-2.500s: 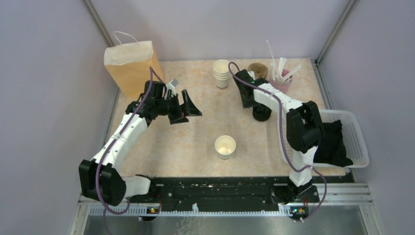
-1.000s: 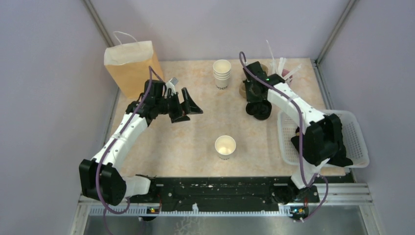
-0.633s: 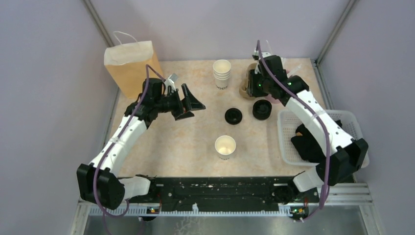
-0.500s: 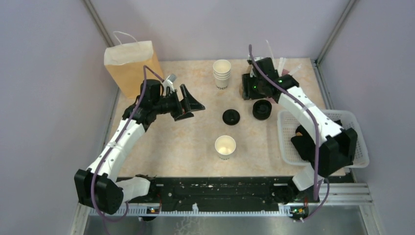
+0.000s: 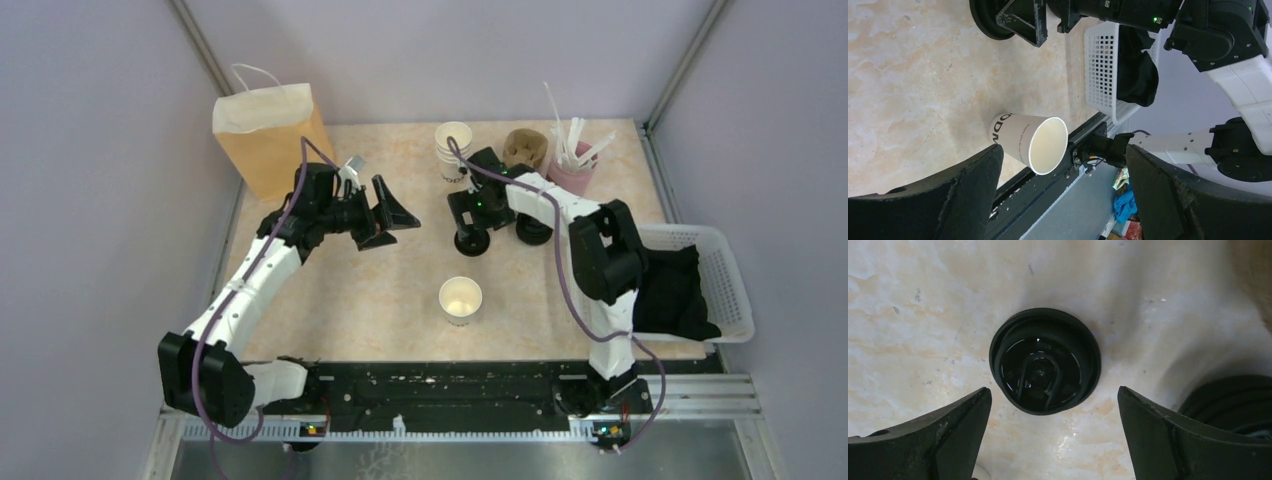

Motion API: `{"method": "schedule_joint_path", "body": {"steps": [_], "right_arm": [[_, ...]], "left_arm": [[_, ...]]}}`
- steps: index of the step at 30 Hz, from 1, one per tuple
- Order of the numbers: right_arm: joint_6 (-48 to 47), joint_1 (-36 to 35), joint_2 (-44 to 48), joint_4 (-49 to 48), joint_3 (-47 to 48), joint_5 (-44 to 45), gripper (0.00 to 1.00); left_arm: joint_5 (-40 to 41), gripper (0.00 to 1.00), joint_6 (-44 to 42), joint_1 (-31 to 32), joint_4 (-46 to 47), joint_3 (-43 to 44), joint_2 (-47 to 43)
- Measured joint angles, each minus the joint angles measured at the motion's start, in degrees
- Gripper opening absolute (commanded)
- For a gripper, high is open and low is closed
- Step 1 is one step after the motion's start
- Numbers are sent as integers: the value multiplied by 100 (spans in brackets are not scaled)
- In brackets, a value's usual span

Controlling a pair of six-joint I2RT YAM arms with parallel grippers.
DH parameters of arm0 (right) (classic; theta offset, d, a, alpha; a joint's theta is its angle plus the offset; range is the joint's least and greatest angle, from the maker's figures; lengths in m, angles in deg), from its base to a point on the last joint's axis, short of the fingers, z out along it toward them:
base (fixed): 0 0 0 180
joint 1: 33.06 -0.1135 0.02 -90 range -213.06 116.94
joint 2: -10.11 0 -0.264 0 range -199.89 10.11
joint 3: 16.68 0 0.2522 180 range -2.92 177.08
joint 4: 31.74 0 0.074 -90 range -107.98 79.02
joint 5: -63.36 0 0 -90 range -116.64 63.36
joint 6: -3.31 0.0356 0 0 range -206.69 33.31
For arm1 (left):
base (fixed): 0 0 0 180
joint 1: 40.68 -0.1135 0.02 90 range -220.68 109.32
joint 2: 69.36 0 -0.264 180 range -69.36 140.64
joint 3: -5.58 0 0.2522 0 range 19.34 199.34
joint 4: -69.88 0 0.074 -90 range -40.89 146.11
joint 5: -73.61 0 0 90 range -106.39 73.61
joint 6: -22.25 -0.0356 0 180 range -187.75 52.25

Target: Pack the takeout coffee

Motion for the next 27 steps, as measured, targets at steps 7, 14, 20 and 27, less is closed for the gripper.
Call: {"method": "schedule_joint_path", "body": {"steps": [7, 14, 20, 27], "right_arm": [[-264, -326, -332, 37, 175, 146, 93], [-367, -348, -481, 66, 313, 374, 81], [-369, -380, -669, 79, 439, 439, 81], [-365, -439, -745, 81, 520, 570, 67]], "left_arm": [[22, 98, -48, 0, -79, 11, 356], [20, 98, -129, 0, -114, 31, 409], [22, 98, -179, 0, -118, 33, 409], [57, 98, -284, 0, -210, 33, 409]]}}
